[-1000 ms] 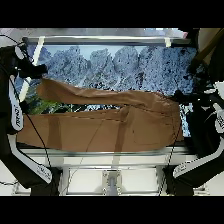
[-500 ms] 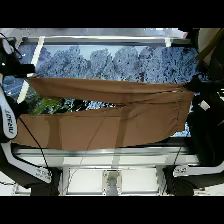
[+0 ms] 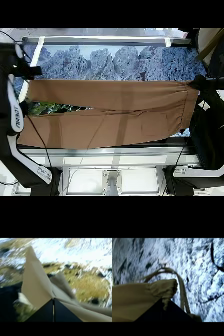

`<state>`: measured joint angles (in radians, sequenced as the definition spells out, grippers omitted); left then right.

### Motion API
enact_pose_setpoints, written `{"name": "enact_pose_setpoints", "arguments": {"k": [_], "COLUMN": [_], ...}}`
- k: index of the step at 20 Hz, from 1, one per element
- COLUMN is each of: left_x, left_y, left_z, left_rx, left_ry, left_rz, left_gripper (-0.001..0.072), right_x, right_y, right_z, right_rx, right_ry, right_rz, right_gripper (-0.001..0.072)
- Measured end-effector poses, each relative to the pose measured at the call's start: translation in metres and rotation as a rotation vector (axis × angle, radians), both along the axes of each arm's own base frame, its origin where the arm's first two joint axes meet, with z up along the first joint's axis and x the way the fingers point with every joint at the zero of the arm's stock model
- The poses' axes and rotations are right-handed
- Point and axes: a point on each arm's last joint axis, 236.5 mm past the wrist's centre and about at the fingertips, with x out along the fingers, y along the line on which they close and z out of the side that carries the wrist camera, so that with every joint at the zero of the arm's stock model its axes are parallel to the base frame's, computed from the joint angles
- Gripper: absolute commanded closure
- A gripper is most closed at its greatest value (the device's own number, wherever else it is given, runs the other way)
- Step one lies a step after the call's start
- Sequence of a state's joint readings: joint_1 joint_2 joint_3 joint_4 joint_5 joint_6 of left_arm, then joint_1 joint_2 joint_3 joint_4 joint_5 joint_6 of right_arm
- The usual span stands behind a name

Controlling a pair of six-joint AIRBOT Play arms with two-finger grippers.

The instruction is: Fold the clothes and pants, and hang the long-sleeved shirts on hangers.

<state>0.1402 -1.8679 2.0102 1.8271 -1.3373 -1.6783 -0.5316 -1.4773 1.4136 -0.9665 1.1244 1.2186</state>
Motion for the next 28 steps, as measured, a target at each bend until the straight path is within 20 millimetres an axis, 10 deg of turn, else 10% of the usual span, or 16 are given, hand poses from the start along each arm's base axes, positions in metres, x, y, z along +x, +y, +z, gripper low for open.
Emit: {"name": "enact_pose_setpoints", "arguments": {"k": [4, 7, 9, 12, 14, 20, 23, 28], "left_x": [0.054, 0.08, 0.087, 0.073, 0.046, -0.073, -0.095, -0.063], "left_y": [-0.011, -0.017, -0.025, 0.001, 0.031, 0.105, 0.08, 0.015], "left_z": [-0.034, -0.037, -0.03, -0.002, 0.013, 0.005, -0.047, -0.104], "left_rx": [-0.027, -0.031, -0.051, 0.01, 0.059, 0.067, -0.112, -0.457], "left_ry": [-0.153, -0.247, -0.29, -0.29, -0.236, 0.024, 0.074, -0.045], "left_rz": [0.013, 0.001, -0.004, 0.032, 0.094, 0.333, 0.341, 0.304], "left_gripper": [0.0602, 0.005, 0.0056, 0.0124, 0.0253, 0.0258, 0.026, 0.0278], "right_x": [0.032, 0.046, 0.048, 0.045, 0.038, 0.003, -0.017, -0.041], "right_y": [-0.021, -0.028, -0.026, -0.031, -0.032, -0.045, -0.03, 0.015], "right_z": [-0.021, -0.043, -0.056, -0.06, -0.048, 0.035, 0.073, 0.117], "right_rx": [0.025, -0.005, -0.004, -0.025, -0.045, -0.13, -0.161, -0.163], "right_ry": [-0.026, -0.013, 0.021, 0.05, 0.049, -0.037, -0.074, -0.121], "right_rz": [-0.184, -0.245, -0.281, -0.317, -0.318, -0.334, -0.283, -0.184], "right_gripper": [0.0679, 0.0679, 0.0675, 0.0369, 0.037, 0.037, 0.037, 0.0371]}}
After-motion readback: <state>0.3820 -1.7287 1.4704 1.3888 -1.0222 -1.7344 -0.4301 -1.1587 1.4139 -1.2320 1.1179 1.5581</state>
